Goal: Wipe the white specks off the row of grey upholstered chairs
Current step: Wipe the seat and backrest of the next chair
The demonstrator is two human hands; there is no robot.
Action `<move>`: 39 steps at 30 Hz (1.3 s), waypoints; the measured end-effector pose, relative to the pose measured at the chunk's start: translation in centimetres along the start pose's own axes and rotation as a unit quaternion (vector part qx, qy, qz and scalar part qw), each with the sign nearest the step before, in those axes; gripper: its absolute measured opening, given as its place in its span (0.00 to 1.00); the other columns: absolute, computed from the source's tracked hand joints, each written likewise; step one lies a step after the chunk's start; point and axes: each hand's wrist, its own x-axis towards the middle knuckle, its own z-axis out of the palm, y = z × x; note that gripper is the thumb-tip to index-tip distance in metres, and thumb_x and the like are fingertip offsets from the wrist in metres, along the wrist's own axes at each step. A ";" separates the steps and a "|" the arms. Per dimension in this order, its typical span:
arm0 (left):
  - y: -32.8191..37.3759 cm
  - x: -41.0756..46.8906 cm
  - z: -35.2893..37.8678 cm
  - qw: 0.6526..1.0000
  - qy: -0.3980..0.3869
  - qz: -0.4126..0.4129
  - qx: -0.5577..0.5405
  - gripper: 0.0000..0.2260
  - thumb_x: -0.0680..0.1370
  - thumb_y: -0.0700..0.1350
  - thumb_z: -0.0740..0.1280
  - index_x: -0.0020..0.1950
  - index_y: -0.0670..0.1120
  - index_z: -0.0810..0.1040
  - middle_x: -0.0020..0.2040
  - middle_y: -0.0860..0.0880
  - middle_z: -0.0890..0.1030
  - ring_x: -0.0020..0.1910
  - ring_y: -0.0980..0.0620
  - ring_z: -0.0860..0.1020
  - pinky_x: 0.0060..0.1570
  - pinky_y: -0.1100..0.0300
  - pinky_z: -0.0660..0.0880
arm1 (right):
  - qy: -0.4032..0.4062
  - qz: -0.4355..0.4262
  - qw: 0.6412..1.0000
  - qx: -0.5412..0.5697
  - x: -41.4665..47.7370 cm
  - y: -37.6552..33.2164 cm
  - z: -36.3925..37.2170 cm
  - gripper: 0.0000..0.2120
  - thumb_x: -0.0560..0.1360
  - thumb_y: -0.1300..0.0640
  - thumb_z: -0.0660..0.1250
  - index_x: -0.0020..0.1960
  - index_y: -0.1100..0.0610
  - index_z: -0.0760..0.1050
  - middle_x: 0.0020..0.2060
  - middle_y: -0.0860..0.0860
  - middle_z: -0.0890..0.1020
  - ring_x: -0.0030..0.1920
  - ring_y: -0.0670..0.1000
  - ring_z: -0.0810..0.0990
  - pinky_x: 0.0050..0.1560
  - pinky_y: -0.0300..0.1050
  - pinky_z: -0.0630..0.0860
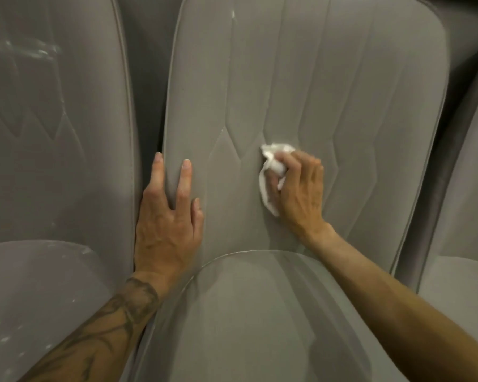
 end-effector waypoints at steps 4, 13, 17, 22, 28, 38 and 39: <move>0.0 0.0 -0.1 1.000 0.001 0.001 -0.006 0.25 0.86 0.46 0.58 0.83 0.42 0.61 0.80 0.30 0.58 0.76 0.34 0.64 0.79 0.57 0.55 | -0.114 -0.119 0.986 0.003 -4.1 -1.3 -1.1 0.16 0.80 0.52 0.69 0.64 0.53 0.71 0.54 0.54 0.84 0.46 0.59 0.84 0.44 0.51 0.77; 0.0 0.0 -0.2 1.000 0.001 0.000 0.000 0.27 0.84 0.45 0.60 0.83 0.44 0.60 0.81 0.33 0.56 0.75 0.35 0.65 0.76 0.53 0.62 | 0.059 0.093 0.994 0.008 13.2 -0.1 0.4 0.11 0.82 0.53 0.64 0.58 0.60 0.76 0.51 0.59 0.77 0.51 0.60 0.75 0.53 0.55 0.72; 0.2 0.0 -0.2 1.000 -0.001 -0.001 0.007 0.27 0.84 0.44 0.61 0.83 0.43 0.61 0.80 0.32 0.57 0.73 0.34 0.67 0.75 0.52 0.63 | -0.043 0.018 0.998 0.044 8.3 -4.2 -0.4 0.11 0.81 0.56 0.66 0.57 0.63 0.78 0.52 0.61 0.80 0.50 0.63 0.78 0.53 0.57 0.74; 0.2 0.0 -0.2 1.000 0.000 -0.006 -0.003 0.27 0.83 0.44 0.63 0.82 0.42 0.63 0.80 0.32 0.58 0.71 0.35 0.68 0.73 0.52 0.65 | -0.037 0.018 0.999 0.017 13.1 -2.2 -0.2 0.12 0.82 0.54 0.64 0.58 0.62 0.78 0.51 0.61 0.79 0.51 0.62 0.77 0.52 0.56 0.72; 0.1 -0.2 0.0 1.000 0.000 -0.005 -0.001 0.27 0.83 0.44 0.63 0.83 0.43 0.62 0.81 0.33 0.57 0.73 0.34 0.68 0.73 0.52 0.65 | 0.001 0.087 0.995 0.057 14.7 -5.4 0.8 0.13 0.82 0.54 0.63 0.58 0.63 0.77 0.51 0.60 0.77 0.50 0.61 0.76 0.52 0.56 0.73; -0.1 -0.3 0.2 1.000 -0.003 -0.004 -0.003 0.27 0.84 0.44 0.62 0.83 0.43 0.61 0.81 0.32 0.58 0.72 0.35 0.69 0.72 0.51 0.67 | 0.050 0.116 0.992 0.012 20.1 -3.4 0.9 0.14 0.81 0.53 0.63 0.57 0.63 0.77 0.51 0.61 0.78 0.50 0.60 0.77 0.51 0.50 0.71; -0.1 -0.3 0.2 1.000 -0.001 -0.002 0.000 0.27 0.84 0.44 0.62 0.83 0.43 0.61 0.81 0.32 0.58 0.72 0.34 0.69 0.72 0.50 0.68 | 0.031 0.095 0.995 0.029 19.0 -4.6 1.0 0.14 0.81 0.54 0.63 0.57 0.64 0.77 0.50 0.61 0.78 0.50 0.61 0.77 0.52 0.51 0.72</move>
